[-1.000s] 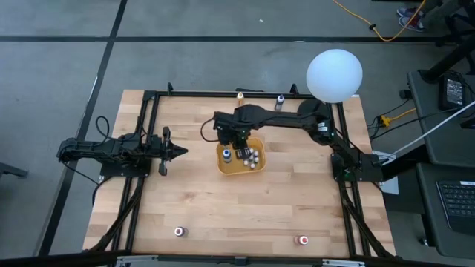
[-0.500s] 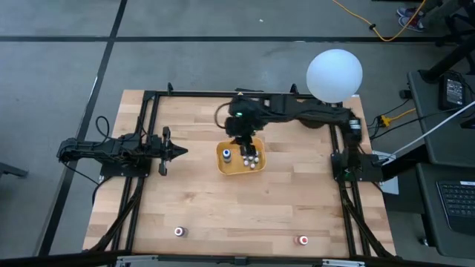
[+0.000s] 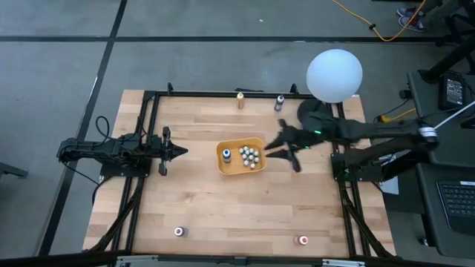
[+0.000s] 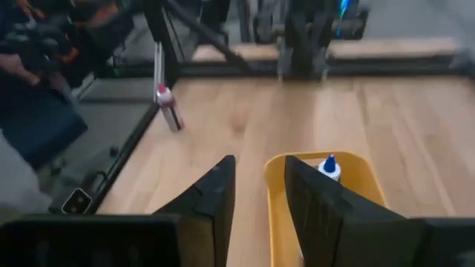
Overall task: Pick & Place food coloring
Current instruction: Put the purple food coloring bottle into the yellow bin
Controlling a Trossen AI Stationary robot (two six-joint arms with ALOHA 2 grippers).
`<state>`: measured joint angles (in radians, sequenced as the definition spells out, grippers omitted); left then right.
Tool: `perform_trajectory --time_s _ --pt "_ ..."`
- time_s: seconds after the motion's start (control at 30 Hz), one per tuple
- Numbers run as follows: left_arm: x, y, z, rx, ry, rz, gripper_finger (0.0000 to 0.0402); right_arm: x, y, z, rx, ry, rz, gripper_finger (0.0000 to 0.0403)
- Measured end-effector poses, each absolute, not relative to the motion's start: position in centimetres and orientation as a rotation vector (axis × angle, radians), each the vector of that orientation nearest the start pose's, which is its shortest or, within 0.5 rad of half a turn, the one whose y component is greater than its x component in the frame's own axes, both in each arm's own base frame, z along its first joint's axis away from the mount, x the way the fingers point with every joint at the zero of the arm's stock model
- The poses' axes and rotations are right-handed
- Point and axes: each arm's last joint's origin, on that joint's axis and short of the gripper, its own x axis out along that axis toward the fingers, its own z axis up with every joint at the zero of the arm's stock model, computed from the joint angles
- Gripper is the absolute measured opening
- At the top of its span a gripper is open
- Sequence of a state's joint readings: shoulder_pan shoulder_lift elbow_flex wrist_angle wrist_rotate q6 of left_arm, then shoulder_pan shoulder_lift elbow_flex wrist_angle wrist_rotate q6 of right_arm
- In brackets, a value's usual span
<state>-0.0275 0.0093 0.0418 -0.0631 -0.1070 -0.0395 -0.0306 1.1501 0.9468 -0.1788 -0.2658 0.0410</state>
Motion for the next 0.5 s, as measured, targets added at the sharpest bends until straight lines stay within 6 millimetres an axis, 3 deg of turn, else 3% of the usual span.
perform_trajectory --time_s 0.23,0.37,0.5 --pt "9.5 0.0 17.1 -0.037 0.029 0.08 0.0011 17.8 0.5 30.9 0.11 0.156 0.167 0.0119" --pt "9.5 0.3 17.2 -0.038 0.013 0.17 0.0009 15.4 0.4 31.1 0.157 0.069 0.144 0.0119" --pt "9.5 0.4 17.2 -0.031 0.013 0.208 0.0006 14.7 0.1 31.4 0.176 0.049 0.032 0.0119"
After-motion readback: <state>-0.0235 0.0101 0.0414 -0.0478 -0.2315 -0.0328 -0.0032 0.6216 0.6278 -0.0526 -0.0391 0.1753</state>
